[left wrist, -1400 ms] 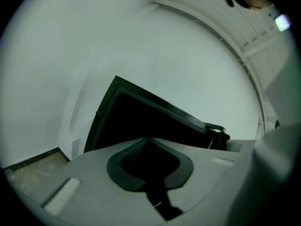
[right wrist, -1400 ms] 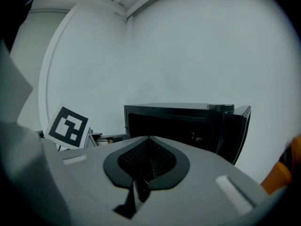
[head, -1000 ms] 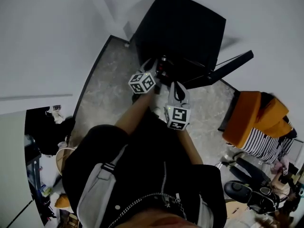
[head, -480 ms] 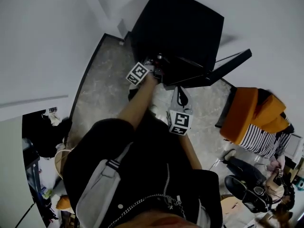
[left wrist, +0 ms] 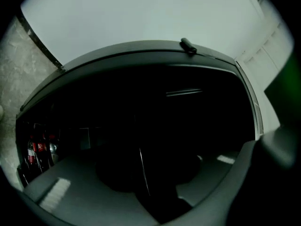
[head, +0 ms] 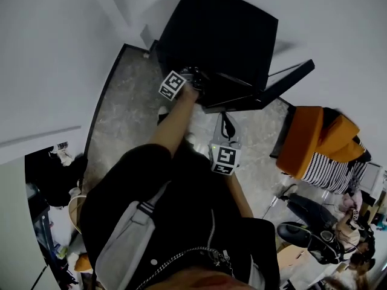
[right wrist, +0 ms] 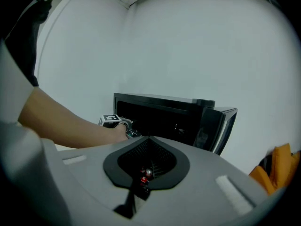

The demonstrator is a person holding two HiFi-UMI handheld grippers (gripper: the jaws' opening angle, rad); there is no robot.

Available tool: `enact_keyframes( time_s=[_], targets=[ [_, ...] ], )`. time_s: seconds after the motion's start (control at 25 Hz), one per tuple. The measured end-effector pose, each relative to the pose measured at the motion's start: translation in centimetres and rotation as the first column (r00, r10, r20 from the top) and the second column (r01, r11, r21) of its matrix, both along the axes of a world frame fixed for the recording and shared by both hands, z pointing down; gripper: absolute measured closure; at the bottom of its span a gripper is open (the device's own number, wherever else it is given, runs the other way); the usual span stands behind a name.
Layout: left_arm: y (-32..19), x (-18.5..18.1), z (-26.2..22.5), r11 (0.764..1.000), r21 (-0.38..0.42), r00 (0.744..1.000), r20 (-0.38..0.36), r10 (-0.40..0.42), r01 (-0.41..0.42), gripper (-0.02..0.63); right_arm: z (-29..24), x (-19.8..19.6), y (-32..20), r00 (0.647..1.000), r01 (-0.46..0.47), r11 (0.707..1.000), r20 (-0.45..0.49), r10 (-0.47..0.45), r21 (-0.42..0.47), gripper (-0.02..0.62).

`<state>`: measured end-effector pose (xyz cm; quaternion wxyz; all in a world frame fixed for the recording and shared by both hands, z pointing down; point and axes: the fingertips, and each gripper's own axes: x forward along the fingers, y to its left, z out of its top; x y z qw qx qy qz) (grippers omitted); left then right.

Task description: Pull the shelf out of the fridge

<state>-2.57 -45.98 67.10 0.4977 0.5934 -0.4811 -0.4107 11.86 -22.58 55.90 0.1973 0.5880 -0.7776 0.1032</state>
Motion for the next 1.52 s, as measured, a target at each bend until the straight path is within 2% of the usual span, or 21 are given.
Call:
enact_keyframes(
  time_s=[0.16,0.28,0.56,0.84,0.92,1.12,1.52],
  targets=[
    [-0.4,0.1,0.2,1.000,0.001,0.999,-0.033,-0.009,0.009,0.485,0.3,0.9,-0.2,1.000,-0.023,1.000,-0.002,0.023,-0.010,0.594],
    [-0.5,0.3,1.0,1.000,-0.020,0.999,-0.039,0.000,-0.001,0.451,0.4,1.1,-0.1,0.999,-0.039,0.999,0.000,0.039,-0.013,0.594],
    [-3.3,0.5,0.2,1.000,0.017,0.997,-0.070,0.024,-0.023,0.454,0.5,1.5,0.0,0.998,-0.064,0.998,-0.005,0.064,-0.024,0.594],
    [-4.8,-0.1,1.1,1.000,-0.014,0.995,-0.104,-0.008,0.007,0.527,0.8,2.3,0.0,0.996,-0.090,0.995,-0.009,0.090,-0.034,0.594],
    [-4.9,0.0,1.4,1.000,-0.031,0.996,-0.094,-0.007,0.004,0.584,0.9,2.4,0.1,0.996,-0.093,0.995,-0.009,0.093,-0.037,0.594],
    [-4.6,0.0,1.6,0.999,-0.030,0.991,-0.132,-0.017,0.014,0.583,1.1,2.5,0.2,0.996,-0.094,0.995,-0.004,0.094,-0.042,0.594],
    [-2.3,-0.4,1.7,0.999,-0.042,0.991,-0.133,-0.016,0.011,0.584,1.2,1.7,0.2,0.998,-0.067,0.997,0.013,0.067,-0.040,0.594]
  ],
)
